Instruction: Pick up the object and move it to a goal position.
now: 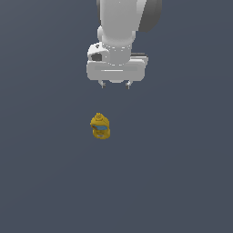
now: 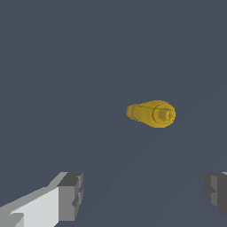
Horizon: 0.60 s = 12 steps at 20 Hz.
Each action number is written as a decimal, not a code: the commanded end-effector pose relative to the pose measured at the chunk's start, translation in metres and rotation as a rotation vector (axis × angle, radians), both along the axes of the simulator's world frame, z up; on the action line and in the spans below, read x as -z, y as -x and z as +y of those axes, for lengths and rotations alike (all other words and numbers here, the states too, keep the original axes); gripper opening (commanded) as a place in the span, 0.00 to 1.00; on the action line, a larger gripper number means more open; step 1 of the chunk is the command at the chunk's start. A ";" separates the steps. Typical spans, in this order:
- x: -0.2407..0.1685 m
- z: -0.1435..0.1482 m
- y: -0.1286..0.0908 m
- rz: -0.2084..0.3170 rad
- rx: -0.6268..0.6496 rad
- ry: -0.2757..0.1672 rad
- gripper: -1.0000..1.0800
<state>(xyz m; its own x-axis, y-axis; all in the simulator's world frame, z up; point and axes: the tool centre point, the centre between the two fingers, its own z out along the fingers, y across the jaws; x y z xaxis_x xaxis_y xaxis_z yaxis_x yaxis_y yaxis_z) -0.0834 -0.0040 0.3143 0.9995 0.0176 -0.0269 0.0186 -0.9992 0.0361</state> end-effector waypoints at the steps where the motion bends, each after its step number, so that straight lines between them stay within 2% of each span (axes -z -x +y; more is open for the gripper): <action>1: 0.000 0.000 0.000 0.000 0.000 0.000 0.96; 12: -0.007 -0.016 0.000 -0.022 -0.001 -0.010 0.96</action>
<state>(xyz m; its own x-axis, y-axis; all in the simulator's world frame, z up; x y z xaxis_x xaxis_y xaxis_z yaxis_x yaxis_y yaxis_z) -0.0830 -0.0179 0.3207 0.9998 0.0196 -0.0076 0.0198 -0.9994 0.0279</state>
